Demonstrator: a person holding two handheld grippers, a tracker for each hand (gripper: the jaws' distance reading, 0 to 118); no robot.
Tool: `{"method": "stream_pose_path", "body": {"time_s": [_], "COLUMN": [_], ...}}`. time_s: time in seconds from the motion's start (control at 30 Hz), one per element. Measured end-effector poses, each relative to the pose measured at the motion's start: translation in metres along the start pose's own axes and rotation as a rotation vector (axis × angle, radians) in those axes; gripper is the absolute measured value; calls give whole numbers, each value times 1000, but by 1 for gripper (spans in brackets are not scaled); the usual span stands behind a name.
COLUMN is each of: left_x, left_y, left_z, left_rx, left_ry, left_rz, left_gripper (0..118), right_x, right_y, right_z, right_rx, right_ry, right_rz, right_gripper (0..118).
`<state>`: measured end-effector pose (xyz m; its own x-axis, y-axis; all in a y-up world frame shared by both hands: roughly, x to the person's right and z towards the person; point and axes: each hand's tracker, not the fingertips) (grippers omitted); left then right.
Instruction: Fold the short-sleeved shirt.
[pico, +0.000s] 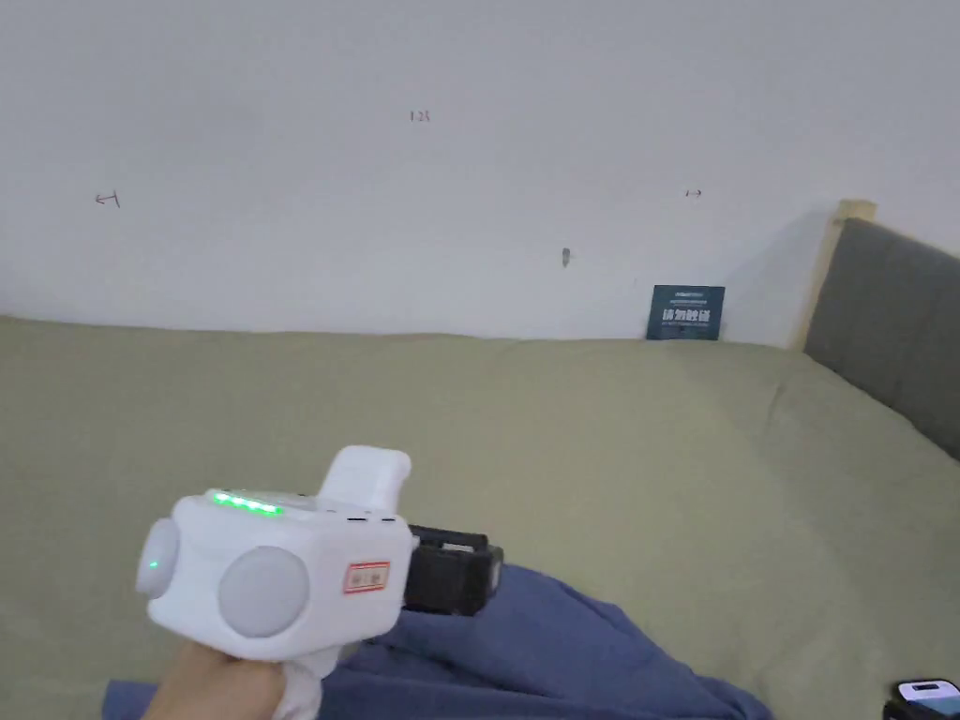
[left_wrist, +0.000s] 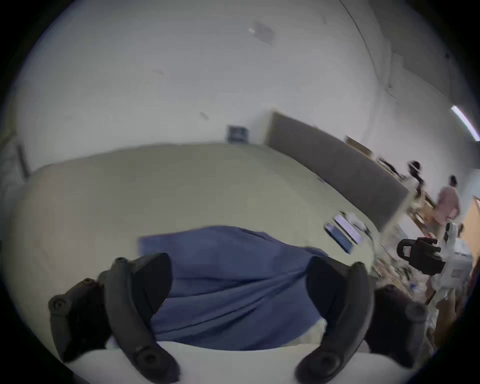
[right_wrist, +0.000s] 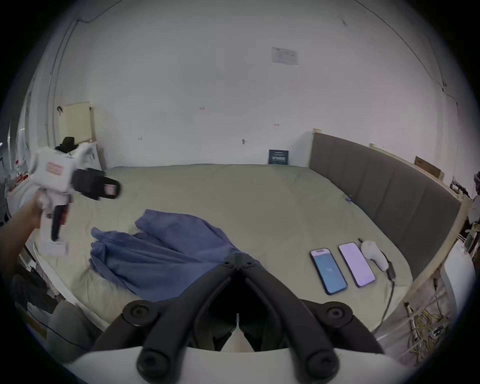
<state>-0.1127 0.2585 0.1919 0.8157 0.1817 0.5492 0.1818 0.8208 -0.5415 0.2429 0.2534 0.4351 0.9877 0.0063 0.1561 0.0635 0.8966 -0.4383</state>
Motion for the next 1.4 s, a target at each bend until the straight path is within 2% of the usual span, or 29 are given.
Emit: {"method": "stream_pose_path", "body": {"time_s": [0.03, 0.1, 0.17, 0.2, 0.33, 0.47, 0.57, 0.6, 0.63, 0.67, 0.7, 0.73, 1.0, 1.1, 1.13, 1.17, 1.2, 1.23, 1.3, 1.4], "left_x": [-17, -40, -60, -67, -84, -84, -103, -109, -118, -126, -141, -153, -202, -215, -218, -219, -219, -206, -197, -191], "left_y": [-6, -22, -45, -56, -106, -131, -126, -121, -113, -105, -99, -92, -65, -70, -73, -76, -77, -79, -80, -78], "left_z": [25, 67, 105, 118, 154, 153, 134, 126, 116, 106, 91, 75, -40, -76, -85, -89, -91, -83, -82, -73], "left_rx": [45, 104, 134, 142, 65, -20, -32, -33, -28, -28, -39, -78, -378, -514, -563, -605, -630, -602, -621, -583], "left_ry": [43, 133, 242, 279, 365, 360, 351, 352, 351, 359, 360, 363, 404, 361, 359, 365, 358, 347, 421, 357], "left_rz": [39, 106, 175, 189, 237, 253, 298, 304, 319, 326, 337, 362, 419, 505, 540, 573, 584, 566, 478, 513], "left_gripper": [73, 8, 6, 1, 0, 0, 0, 6, 28, 64, 111, 118, 118, 118, 113, 97, 45, 24, 22, 15], "right_x": [-4, -13, -22, -26, -42, -55, -59, -60, -59, -58, -57, -55, -35, -28, -26, -25, -24, -23, -21, -20], "right_y": [3, 8, 11, 12, 11, 8, 9, 9, 10, 11, 11, 12, 5, 1, 0, -1, -1, -1, -1, 2], "right_z": [-6, -15, -22, -25, -33, -36, -35, -35, -36, -36, -36, -37, -52, -59, -61, -63, -64, -65, -70, -81], "right_rx": [6, 11, 16, 16, 5, -20, -32, -35, -38, -40, -42, -45, -110, -134, -139, -144, -148, -152, -158, -177], "right_ry": [15, 39, 63, 71, 98, 124, 130, 128, 124, 119, 111, 102, 32, 17, 11, 4, 0, 0, 2, 11], "right_rz": [-2, -4, -3, -5, 1, 22, 46, 52, 58, 63, 68, 72, 64, 51, 51, 50, 48, 46, 48, 66], "right_gripper": [0, 0, 0, 0, 0, 0, 0, 0, 0, 0, 0, 0, 0, 0, 0, 0, 0, 0, 0, 0]}}
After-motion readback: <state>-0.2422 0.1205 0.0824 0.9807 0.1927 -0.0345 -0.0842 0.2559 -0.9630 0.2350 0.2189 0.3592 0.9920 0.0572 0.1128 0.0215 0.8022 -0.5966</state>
